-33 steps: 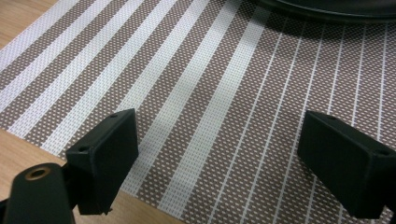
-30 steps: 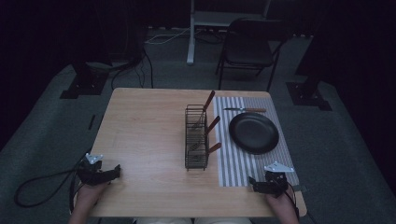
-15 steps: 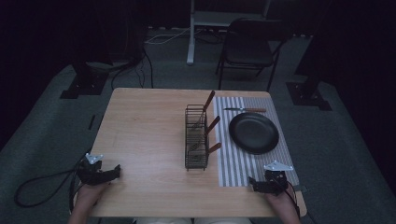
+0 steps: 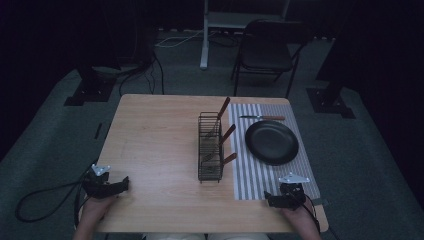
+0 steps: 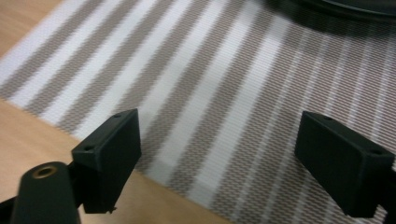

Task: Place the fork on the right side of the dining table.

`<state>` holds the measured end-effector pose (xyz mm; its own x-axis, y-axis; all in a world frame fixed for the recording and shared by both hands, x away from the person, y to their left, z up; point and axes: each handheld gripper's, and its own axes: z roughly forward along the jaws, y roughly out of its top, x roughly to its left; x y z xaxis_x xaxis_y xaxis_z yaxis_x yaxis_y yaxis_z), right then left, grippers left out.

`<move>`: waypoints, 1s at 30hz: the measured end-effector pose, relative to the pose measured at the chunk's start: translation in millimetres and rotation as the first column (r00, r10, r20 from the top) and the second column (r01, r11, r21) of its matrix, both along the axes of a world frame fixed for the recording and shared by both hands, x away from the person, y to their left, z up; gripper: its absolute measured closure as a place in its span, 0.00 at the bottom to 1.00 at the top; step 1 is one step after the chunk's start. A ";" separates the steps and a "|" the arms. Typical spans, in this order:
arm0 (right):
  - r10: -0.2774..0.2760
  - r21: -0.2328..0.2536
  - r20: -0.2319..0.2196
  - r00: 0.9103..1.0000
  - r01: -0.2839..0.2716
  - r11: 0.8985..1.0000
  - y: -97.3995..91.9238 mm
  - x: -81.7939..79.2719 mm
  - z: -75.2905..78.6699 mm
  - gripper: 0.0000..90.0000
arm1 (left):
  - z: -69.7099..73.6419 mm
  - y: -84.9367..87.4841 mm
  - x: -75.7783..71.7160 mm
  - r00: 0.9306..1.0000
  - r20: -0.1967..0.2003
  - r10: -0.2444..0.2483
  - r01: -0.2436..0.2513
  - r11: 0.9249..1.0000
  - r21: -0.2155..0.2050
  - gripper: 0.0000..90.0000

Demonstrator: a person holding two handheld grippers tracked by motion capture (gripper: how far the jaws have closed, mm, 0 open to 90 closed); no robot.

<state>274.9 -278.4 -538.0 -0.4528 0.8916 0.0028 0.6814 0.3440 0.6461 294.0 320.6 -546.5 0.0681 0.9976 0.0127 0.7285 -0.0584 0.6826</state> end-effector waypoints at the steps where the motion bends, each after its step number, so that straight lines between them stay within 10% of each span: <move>1: 0.011 0.010 -0.003 1.000 -0.011 1.000 2.2 -0.8 1.1 0.16 | 0.0 0.0 0.0 1.000 0.000 0.000 0.000 1.000 0.000 0.00; 30: 0.145 0.156 0.103 0.984 -0.160 0.975 56.8 -2.2 63.0 0.21 | 0.0 0.0 0.0 1.000 0.000 -0.001 0.001 1.000 0.001 0.00</move>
<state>272.8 -221.6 -475.0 -0.5882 0.8031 0.0952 0.5656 0.3244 0.7582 294.0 320.6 -546.5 0.0687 0.9975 0.0134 0.7283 -0.0593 0.6827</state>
